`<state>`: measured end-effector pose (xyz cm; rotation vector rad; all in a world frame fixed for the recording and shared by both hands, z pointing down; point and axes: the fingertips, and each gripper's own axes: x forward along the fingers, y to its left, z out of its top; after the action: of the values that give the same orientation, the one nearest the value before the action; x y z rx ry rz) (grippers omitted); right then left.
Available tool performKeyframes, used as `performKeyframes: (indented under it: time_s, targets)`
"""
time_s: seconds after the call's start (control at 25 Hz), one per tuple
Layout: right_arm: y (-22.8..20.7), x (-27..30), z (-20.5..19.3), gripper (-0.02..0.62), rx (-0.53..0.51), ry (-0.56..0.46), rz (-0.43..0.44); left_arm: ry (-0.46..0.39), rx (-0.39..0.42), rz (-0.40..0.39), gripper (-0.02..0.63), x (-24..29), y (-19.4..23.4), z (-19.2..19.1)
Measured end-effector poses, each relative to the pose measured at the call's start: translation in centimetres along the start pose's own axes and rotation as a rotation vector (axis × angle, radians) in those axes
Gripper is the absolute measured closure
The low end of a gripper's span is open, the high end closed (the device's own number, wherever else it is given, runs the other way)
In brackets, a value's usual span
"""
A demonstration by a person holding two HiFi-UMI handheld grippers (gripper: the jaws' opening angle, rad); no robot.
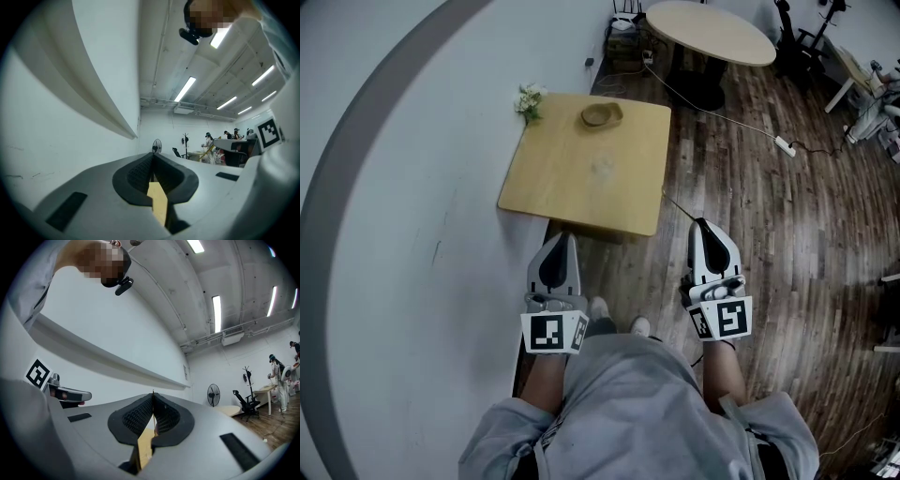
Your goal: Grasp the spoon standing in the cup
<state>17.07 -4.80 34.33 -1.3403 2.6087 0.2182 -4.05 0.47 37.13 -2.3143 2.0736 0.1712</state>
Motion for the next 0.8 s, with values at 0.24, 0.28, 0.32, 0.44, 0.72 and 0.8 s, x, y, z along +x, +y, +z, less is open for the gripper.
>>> performKeyframes:
  time_s: [0.24,0.28,0.32,0.44,0.72,0.8]
  targets:
    - [0.51,0.1,0.0,0.595,0.0,-0.005,0.005,-0.003,-0.003,-0.005,0.604,-0.2,0.0,-0.08]
    - [0.54,0.11,0.05,0.595,0.0,-0.006,0.006,-0.004,-0.004,-0.006,0.604,-0.2,-0.03,-0.04]
    - [0.54,0.12,0.11,0.595,-0.001,-0.007,0.006,-0.005,-0.004,-0.006,0.604,-0.18,-0.05,-0.01]
    - [0.43,0.14,0.18,0.595,-0.001,-0.008,0.004,-0.006,-0.006,-0.008,0.604,-0.12,-0.11,0.02]
    - [0.42,0.19,0.37,0.595,-0.001,-0.013,0.006,-0.013,-0.01,-0.015,0.604,-0.12,-0.44,0.12]
    - [0.49,0.18,0.49,0.595,-0.001,-0.015,0.008,-0.011,-0.01,-0.016,0.604,-0.15,-0.51,0.14]
